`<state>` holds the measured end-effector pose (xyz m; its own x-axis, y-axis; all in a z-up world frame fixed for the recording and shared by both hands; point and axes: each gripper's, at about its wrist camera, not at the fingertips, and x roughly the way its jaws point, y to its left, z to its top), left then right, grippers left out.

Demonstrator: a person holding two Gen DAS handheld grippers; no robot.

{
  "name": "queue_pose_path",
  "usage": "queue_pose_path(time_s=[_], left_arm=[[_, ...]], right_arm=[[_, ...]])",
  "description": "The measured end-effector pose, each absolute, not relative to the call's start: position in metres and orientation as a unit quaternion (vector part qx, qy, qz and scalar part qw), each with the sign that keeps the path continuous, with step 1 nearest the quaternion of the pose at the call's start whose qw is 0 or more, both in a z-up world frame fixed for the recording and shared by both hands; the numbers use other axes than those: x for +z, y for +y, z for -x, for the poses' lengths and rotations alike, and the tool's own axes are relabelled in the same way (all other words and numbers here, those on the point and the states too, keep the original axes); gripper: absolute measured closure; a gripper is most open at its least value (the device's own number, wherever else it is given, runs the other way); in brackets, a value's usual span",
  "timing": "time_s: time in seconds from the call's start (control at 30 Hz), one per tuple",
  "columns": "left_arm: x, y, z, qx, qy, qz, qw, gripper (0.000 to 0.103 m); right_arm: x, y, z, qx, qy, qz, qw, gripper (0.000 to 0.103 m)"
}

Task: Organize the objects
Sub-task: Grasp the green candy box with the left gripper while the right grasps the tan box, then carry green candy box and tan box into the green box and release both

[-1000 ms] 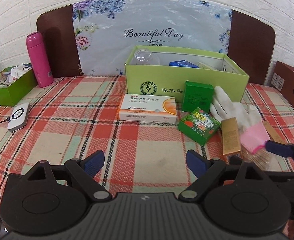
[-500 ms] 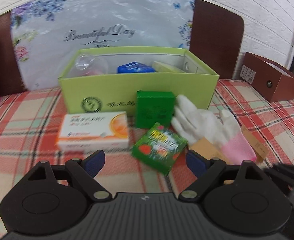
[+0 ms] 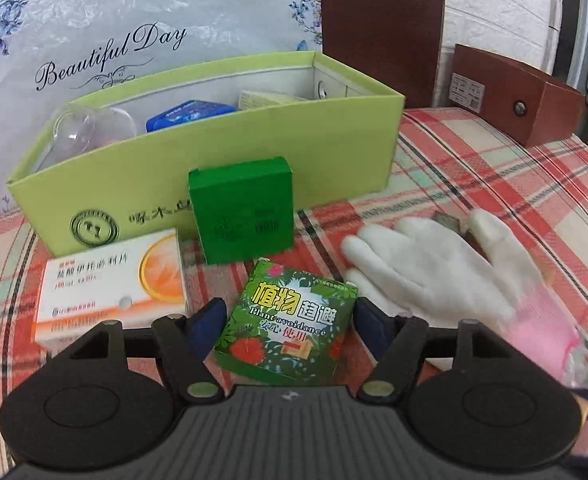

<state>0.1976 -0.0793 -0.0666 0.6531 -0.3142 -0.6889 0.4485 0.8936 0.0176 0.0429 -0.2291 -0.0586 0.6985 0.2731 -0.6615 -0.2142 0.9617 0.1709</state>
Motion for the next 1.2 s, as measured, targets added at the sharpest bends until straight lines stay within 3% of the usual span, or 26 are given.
queue_pose_path(time_s=[0.37,0.43,1.03,1.2], left_arm=[[-0.06,-0.025,-0.088,-0.198,0.397,-0.072,0.893,0.032],[-0.063,-0.018,-0.079,-0.179,0.4,-0.064,0.897,0.032],[-0.068,-0.019,-0.076,-0.153,0.403,-0.067,0.9,0.029],[-0.069,-0.02,-0.077,-0.154,0.404,-0.069,0.899,0.029]], right_arm=[[-0.068,-0.206,-0.013,0.186,0.423,-0.001,0.887,0.07],[-0.07,-0.199,-0.012,0.179,0.42,0.009,0.89,0.062],[-0.075,-0.177,-0.026,0.13,0.413,0.061,0.899,0.059],[-0.075,-0.178,-0.027,0.134,0.415,0.056,0.898,0.064]])
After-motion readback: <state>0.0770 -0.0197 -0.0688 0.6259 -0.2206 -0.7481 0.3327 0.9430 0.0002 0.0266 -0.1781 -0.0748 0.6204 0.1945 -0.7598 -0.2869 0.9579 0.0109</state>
